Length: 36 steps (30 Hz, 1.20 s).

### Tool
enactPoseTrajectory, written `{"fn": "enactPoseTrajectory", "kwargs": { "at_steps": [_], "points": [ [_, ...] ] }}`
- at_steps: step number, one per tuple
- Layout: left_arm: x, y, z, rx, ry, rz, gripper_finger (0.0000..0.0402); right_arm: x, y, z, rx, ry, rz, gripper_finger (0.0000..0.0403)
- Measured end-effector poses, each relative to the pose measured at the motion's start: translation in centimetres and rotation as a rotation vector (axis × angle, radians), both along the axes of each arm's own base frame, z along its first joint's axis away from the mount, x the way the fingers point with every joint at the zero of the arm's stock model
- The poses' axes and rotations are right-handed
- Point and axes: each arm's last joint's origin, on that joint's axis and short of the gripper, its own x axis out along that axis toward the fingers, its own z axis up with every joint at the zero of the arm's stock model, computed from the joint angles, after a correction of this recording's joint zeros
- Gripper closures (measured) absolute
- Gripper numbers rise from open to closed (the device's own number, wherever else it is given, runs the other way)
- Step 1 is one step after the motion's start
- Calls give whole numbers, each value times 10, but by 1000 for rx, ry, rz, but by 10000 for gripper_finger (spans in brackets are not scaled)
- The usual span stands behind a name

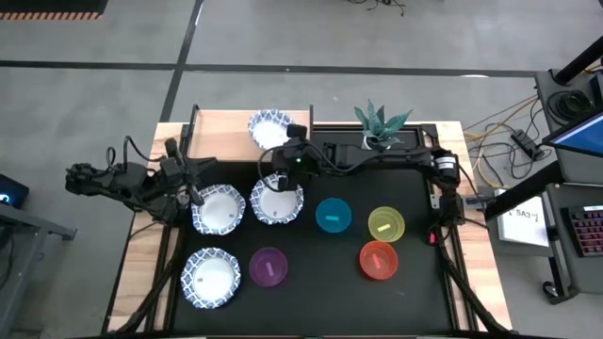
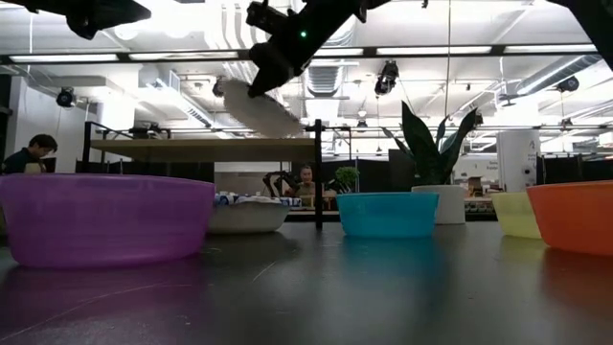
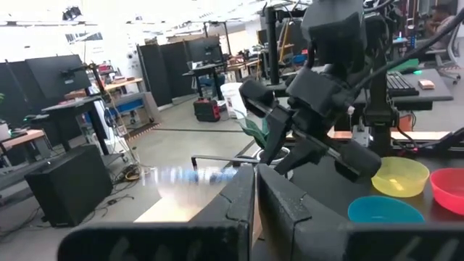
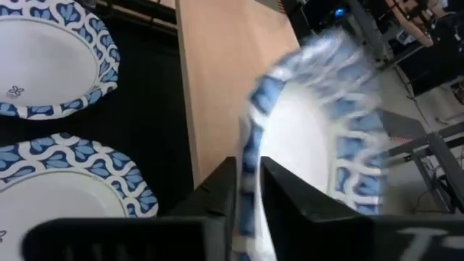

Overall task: Place and stack bowls onto a shelf
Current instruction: Put the big white bowl on the shelf

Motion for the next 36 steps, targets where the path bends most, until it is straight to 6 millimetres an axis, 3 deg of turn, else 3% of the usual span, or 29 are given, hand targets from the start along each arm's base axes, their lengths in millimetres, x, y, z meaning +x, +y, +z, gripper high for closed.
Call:
{"fn": "enactPoseTrajectory", "kwargs": {
  "at_steps": [9,16,21,25,29,36],
  "points": [
    [0,0,0,0,0,0,402,-1,0,2,-1,-7,-1,262],
    [0,0,0,0,0,0,402,-10,4,21,28,-66,-15,247],
    [0,0,0,1,3,0,402,-26,4,34,80,-65,-74,273],
    [0,0,-1,3,9,0,402,-42,0,38,101,4,-167,322],
    [0,0,-1,3,11,-1,402,-48,-5,30,153,68,-224,381],
    [0,0,-1,4,13,0,402,-32,-18,4,150,101,-244,391]
  ]
}}
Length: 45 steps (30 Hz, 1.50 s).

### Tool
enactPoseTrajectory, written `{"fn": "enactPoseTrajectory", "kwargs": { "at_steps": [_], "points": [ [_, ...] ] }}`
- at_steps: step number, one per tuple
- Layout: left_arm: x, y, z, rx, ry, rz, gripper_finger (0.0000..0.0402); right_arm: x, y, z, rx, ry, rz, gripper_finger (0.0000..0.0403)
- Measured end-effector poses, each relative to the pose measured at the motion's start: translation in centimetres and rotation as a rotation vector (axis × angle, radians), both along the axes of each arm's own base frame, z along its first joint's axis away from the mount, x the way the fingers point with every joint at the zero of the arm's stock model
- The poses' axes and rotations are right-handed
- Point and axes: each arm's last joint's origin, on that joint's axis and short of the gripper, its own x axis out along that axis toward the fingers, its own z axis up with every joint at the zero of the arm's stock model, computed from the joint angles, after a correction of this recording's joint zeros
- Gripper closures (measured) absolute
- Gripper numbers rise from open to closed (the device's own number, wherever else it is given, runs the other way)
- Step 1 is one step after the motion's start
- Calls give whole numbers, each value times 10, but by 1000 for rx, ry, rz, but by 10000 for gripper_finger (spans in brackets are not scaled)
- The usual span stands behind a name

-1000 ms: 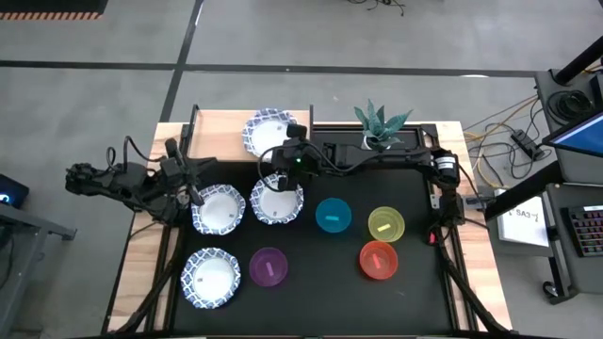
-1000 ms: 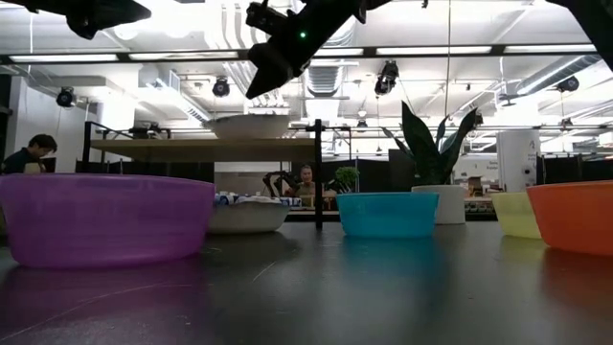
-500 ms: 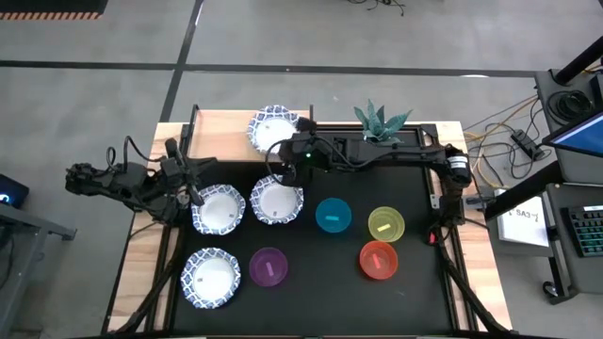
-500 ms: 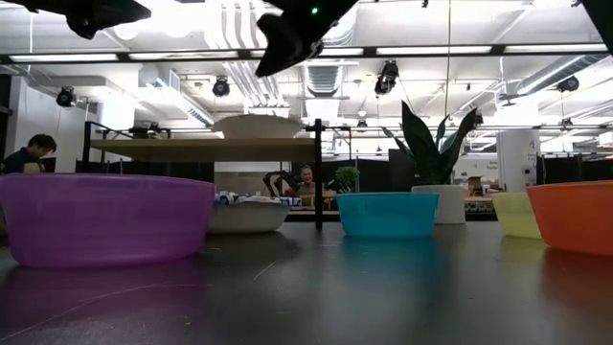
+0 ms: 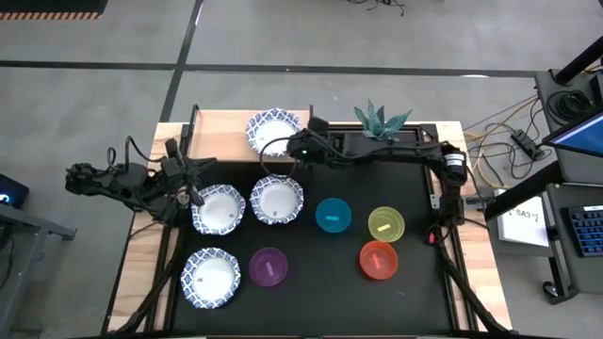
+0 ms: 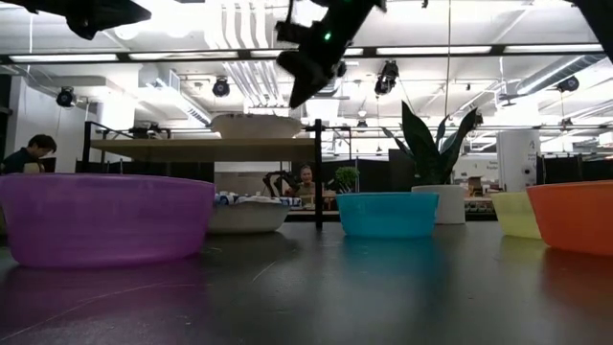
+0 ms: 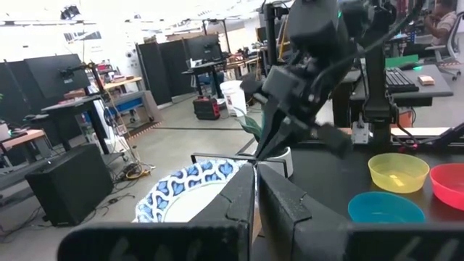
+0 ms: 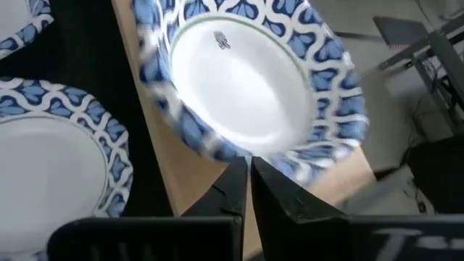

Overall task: Place and stack bowls onto a shelf
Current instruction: Put the big white bowl on the shelf, then stack the big white bowl on top of the big white bowl on the shelf

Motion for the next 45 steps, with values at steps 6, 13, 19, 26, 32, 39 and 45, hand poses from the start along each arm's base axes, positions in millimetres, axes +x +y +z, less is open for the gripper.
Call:
{"fn": "enactPoseTrajectory", "kwargs": {
  "at_steps": [6,13,19,26,32,39,45],
  "points": [
    [0,0,0,0,1,0,402,21,-8,-15,-56,-58,32,394],
    [0,0,0,-4,-1,-1,402,42,-13,-19,-175,-161,100,394],
    [1,0,0,-5,1,0,402,29,-9,0,-150,-177,84,394],
    [1,0,0,-19,-9,-1,402,-2,18,25,9,-132,179,394],
    [8,-4,2,-61,-36,-103,402,-30,54,12,26,-97,253,394],
    [34,-16,2,-174,-61,-269,402,-79,94,-8,55,-146,339,394],
    [53,-21,8,-388,27,-230,402,-123,110,-18,117,-233,346,394]
  ]
}}
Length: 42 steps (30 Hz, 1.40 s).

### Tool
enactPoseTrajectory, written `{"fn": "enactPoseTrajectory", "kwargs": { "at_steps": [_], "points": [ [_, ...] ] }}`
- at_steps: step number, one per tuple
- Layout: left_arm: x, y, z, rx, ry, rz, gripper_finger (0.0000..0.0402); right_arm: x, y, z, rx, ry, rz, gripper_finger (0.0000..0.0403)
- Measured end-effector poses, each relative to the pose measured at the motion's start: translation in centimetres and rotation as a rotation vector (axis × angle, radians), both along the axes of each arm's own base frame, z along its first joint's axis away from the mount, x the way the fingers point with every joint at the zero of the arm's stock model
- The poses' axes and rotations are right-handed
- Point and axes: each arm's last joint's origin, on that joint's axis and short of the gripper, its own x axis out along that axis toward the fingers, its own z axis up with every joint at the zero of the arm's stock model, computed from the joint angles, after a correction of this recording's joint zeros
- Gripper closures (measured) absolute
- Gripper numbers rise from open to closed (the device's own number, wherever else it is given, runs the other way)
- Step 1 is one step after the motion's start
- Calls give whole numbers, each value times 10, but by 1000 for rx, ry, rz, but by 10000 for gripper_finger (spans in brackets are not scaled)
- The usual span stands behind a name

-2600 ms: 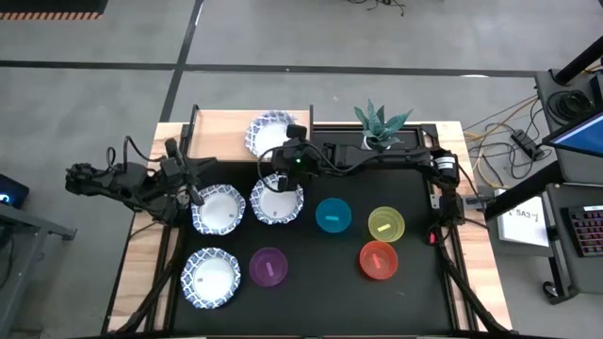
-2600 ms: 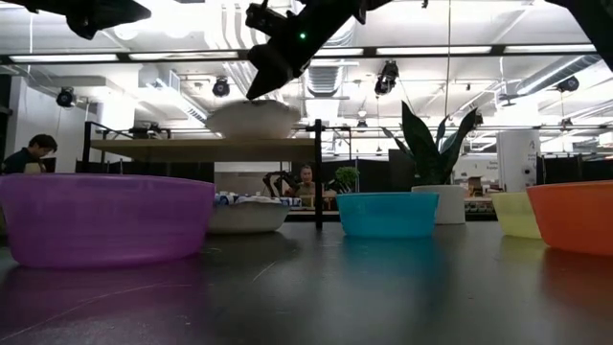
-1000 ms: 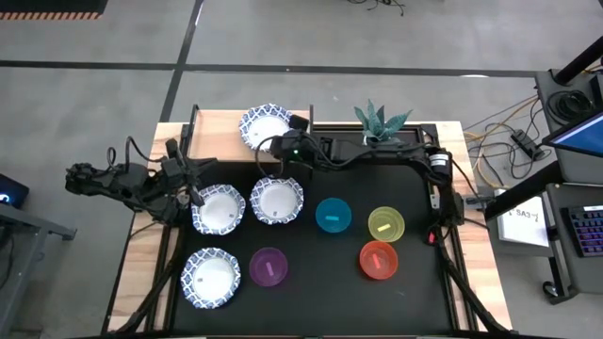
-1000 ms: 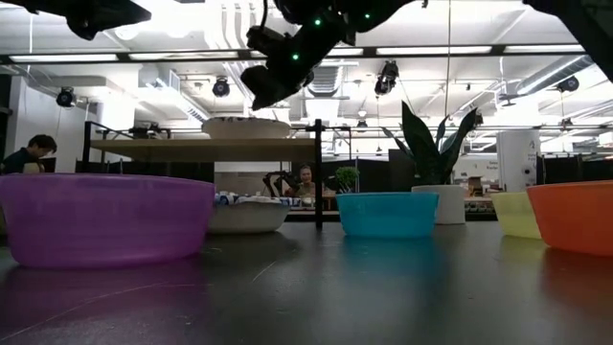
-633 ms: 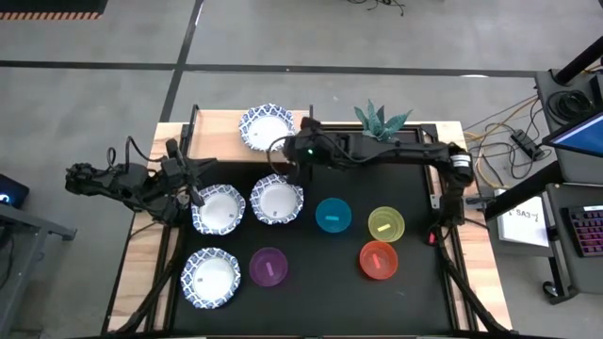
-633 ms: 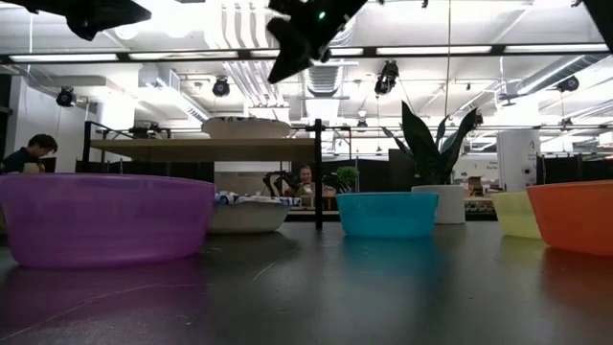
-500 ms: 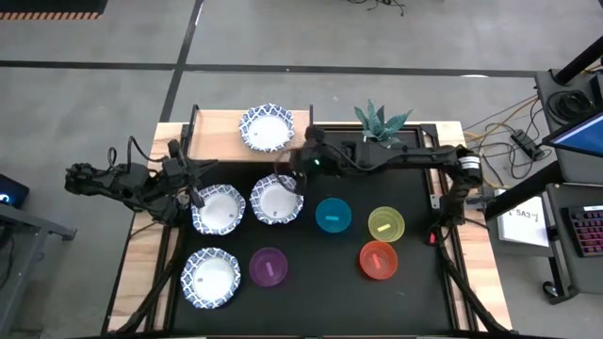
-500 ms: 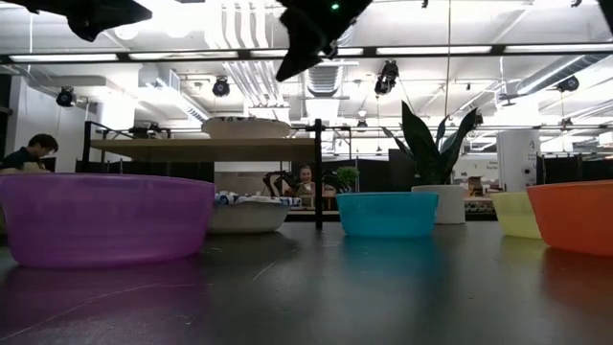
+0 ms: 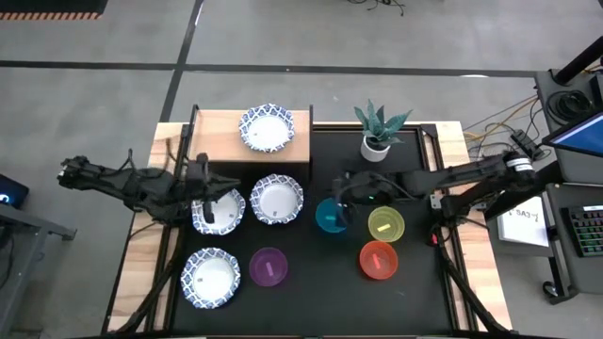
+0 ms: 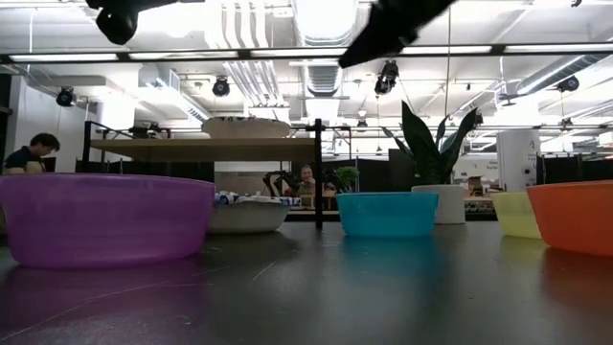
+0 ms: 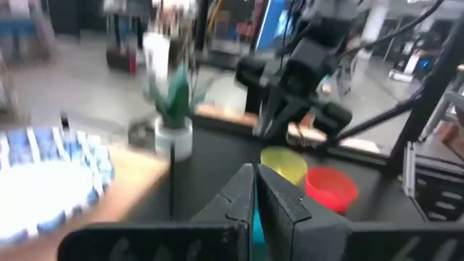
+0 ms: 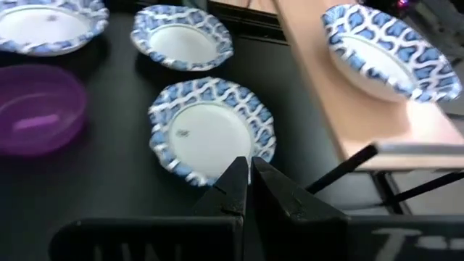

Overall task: Place and stack bowls onto a shelf
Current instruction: Stack the big white bowl on top of the big white bowl on the shelf

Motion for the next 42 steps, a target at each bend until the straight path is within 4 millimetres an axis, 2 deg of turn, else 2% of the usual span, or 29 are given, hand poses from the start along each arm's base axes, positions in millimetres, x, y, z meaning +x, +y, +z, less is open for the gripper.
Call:
{"fn": "enactPoseTrajectory", "kwargs": {
  "at_steps": [3,8,11,18,29,36,42],
  "points": [
    [7,-2,2,-98,151,38,402,-18,5,-10,5,-26,26,394],
    [19,-7,-7,-229,441,118,402,-43,4,-19,9,-68,31,394],
    [27,-12,-16,-304,626,90,402,-55,2,-19,-12,-82,44,394],
    [52,-24,-44,-397,862,35,384,-76,-1,-8,-63,-143,78,394],
    [67,-29,-78,-286,1159,79,292,-92,-3,-6,-62,-188,85,394],
    [76,-35,-94,-267,1238,86,284,-91,-2,-7,-45,-185,104,394],
    [78,-35,-103,-317,1280,184,286,-91,-2,-8,-45,-182,103,394]
  ]
}}
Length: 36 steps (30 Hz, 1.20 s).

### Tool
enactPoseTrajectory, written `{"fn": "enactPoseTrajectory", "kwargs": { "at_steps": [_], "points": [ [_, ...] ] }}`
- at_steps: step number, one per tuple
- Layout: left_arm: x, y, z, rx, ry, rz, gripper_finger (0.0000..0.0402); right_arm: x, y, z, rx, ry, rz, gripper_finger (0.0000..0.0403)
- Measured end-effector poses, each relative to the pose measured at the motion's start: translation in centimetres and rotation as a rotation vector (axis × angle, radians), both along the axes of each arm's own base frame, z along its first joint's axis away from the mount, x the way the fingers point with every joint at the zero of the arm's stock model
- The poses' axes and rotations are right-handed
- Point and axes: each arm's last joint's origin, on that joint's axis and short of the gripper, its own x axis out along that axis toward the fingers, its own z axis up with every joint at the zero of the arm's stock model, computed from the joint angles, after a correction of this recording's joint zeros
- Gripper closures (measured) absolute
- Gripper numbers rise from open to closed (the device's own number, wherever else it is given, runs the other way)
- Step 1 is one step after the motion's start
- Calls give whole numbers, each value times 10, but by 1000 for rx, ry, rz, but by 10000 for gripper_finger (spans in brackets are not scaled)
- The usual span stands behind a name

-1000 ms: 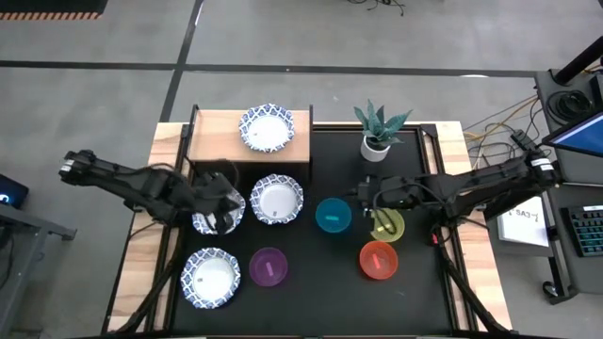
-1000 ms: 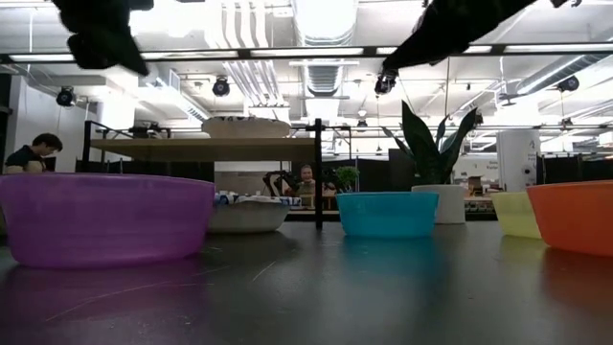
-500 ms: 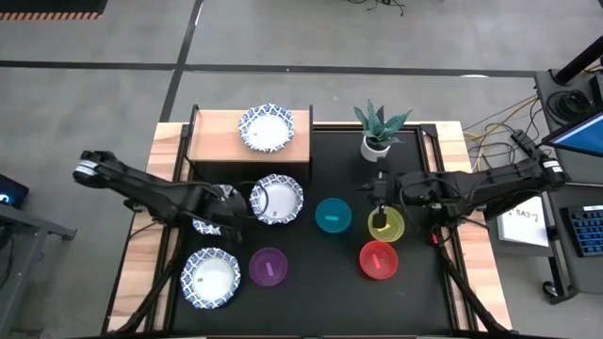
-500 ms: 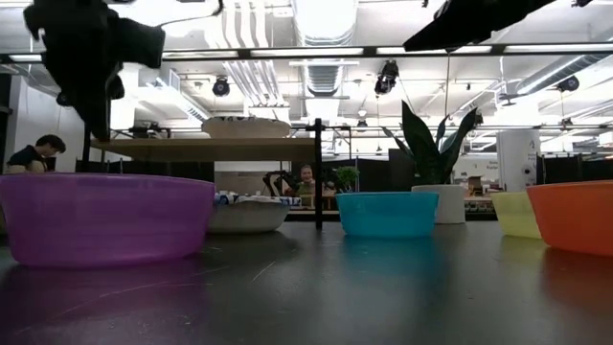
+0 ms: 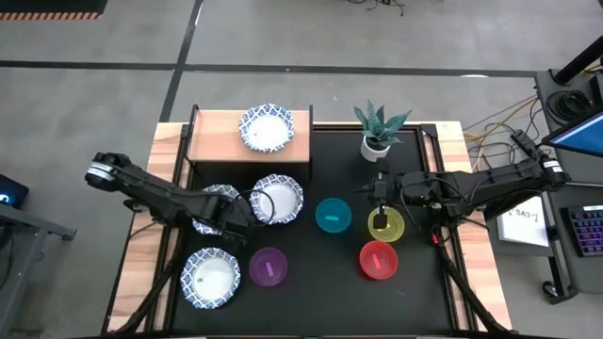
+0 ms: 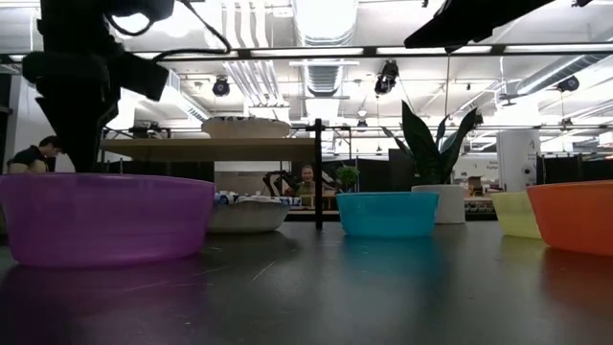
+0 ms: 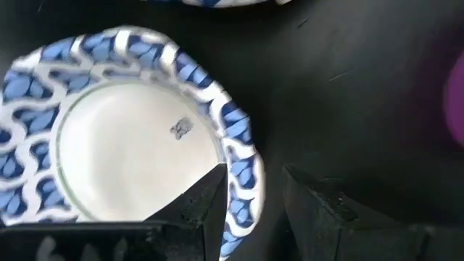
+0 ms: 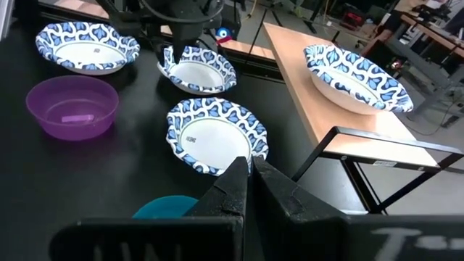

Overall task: Place and stack bowls onto a shelf
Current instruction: Stack the big white bowl on top of the big white bowl on the shelf

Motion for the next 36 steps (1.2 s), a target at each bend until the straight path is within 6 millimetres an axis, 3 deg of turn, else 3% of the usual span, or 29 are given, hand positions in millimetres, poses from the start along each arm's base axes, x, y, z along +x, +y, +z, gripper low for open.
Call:
{"fn": "enactPoseTrajectory", "kwargs": {
  "at_steps": [15,23,28,36],
  "points": [
    [-6,0,-23,-40,59,49,286,3,0,-2,14,9,-6,394],
    [-2,-1,-25,-49,24,-42,286,4,0,-3,12,13,-6,394],
    [-6,0,-39,-52,11,-37,286,4,0,-3,13,13,-6,394],
    [-11,2,-46,-43,32,-15,325,4,0,-4,9,14,-5,394]
  ]
}}
